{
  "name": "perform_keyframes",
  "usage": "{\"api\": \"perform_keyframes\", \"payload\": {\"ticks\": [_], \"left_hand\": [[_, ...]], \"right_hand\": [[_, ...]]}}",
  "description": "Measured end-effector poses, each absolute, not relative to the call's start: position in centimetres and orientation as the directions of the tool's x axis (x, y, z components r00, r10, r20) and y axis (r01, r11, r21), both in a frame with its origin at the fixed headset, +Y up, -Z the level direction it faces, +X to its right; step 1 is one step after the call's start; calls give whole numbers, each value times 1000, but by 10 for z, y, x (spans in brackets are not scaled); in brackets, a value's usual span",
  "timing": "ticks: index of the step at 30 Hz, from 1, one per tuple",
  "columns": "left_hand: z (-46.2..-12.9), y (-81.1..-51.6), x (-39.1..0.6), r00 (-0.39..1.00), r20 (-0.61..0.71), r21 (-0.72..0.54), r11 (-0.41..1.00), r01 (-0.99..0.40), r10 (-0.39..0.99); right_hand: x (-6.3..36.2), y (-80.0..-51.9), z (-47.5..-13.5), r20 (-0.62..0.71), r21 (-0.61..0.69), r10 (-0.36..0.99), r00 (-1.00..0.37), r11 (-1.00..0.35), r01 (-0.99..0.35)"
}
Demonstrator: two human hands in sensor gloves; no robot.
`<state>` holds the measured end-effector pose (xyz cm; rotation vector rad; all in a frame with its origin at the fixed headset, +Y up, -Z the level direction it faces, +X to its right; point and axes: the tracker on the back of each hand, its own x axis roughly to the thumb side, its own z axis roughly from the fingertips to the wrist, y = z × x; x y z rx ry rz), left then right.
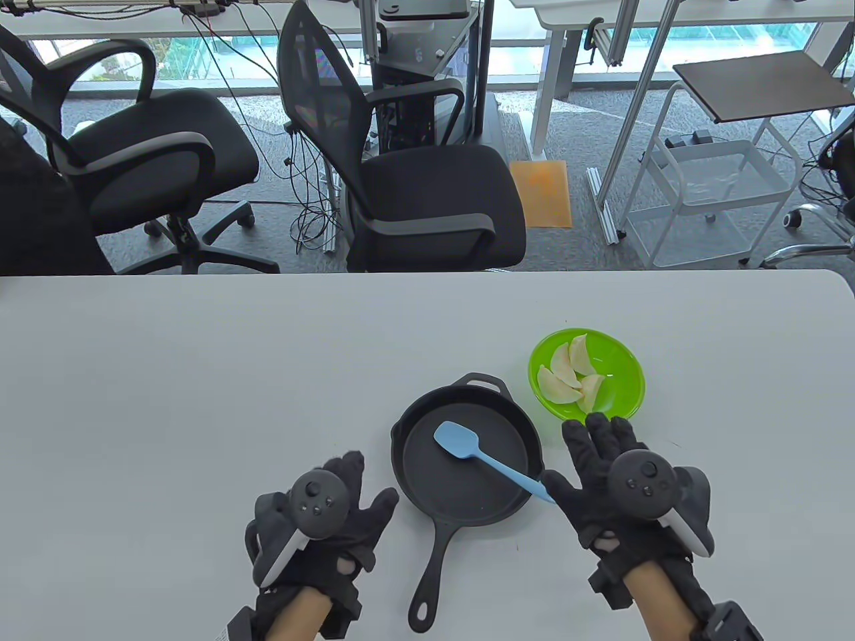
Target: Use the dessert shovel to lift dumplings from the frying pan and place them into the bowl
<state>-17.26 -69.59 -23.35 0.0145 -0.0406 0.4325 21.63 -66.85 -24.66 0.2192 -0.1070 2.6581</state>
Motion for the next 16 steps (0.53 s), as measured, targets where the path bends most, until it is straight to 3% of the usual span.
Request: {"api": "perform_keyframes", "payload": {"ticks": [2, 5, 16], "left_hand": [[-231, -691, -174, 914, 92, 110, 908, -404, 395], [-228, -688, -170, 928, 147, 154, 919, -363, 342], [-230, -704, -153, 917, 162, 21, 928, -372, 364]], "right_hand": [[217, -659, -241, 227, -143, 389, -893, -893, -426], [214, -655, -236, 286, -241, 370, -884, -865, -440], [197, -682, -241, 293, -148, 342, -893, -906, -396]]}}
